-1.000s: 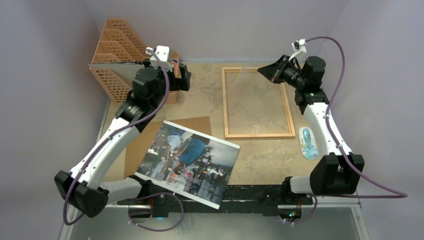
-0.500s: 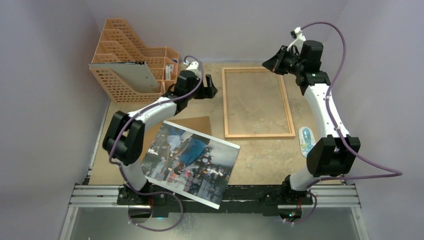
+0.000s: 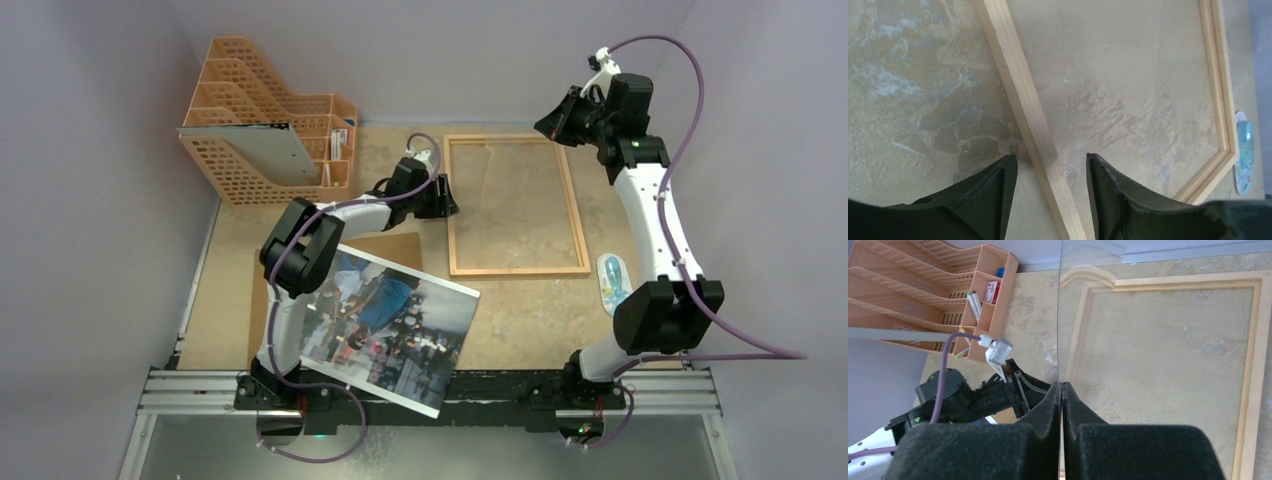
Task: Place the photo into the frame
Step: Place the photo frame item in the photo frame.
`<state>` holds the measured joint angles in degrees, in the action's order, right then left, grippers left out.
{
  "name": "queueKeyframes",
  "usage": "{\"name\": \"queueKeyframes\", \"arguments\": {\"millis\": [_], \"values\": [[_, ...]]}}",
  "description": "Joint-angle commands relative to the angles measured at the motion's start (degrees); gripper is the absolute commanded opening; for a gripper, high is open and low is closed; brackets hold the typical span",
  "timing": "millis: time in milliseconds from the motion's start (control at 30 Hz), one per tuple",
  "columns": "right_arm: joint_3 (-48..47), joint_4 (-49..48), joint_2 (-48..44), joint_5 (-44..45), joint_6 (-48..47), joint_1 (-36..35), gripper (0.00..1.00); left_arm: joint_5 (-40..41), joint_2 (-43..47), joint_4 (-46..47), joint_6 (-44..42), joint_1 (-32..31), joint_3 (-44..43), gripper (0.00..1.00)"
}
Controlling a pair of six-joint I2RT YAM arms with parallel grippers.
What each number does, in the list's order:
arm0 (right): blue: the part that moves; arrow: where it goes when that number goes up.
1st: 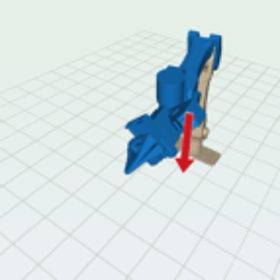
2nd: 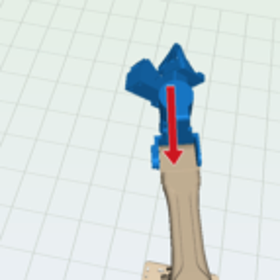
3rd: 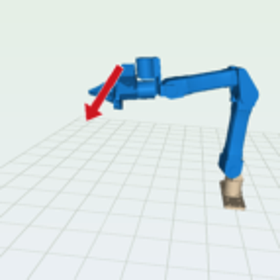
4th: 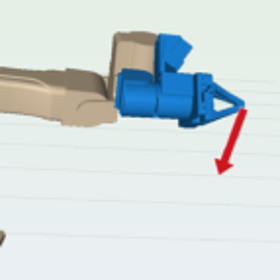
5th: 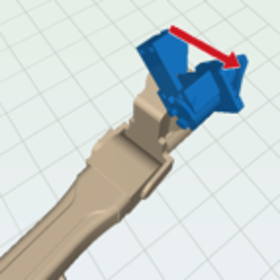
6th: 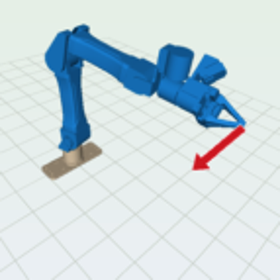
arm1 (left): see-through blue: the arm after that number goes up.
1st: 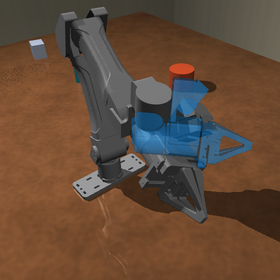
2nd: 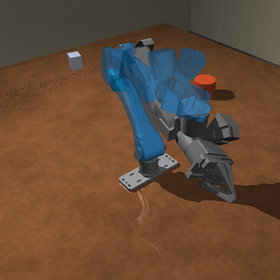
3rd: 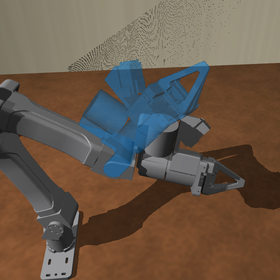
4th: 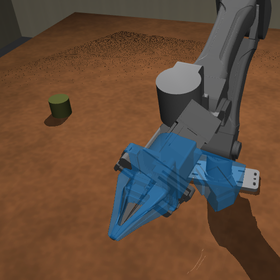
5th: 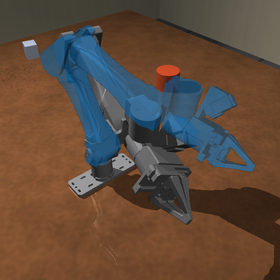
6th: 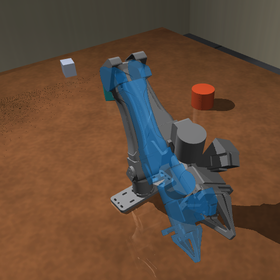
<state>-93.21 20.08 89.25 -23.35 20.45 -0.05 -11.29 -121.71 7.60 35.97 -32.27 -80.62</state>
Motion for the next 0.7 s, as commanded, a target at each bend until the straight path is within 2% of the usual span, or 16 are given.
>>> {"name": "queueKeyframes", "arguments": {"millis": [0,400,667], "values": [[0.19,-1.00,-3.44,-0.55,-0.47,-0.03,0.00,1.44,-1.56,-2.10,0.37,-0.38,-3.13,0.51],[-3.35,-1.46,2.54,-6.08,3.00,-0.03,0.00,9.44,-4.83,-11.77,-4.06,0.92,-6.27,0.00],[-3.88,-3.83,4.17,-8.27,5.33,-0.03,0.00,6.38,-3.73,-10.04,-3.59,4.20,-2.23,0.01]]}}
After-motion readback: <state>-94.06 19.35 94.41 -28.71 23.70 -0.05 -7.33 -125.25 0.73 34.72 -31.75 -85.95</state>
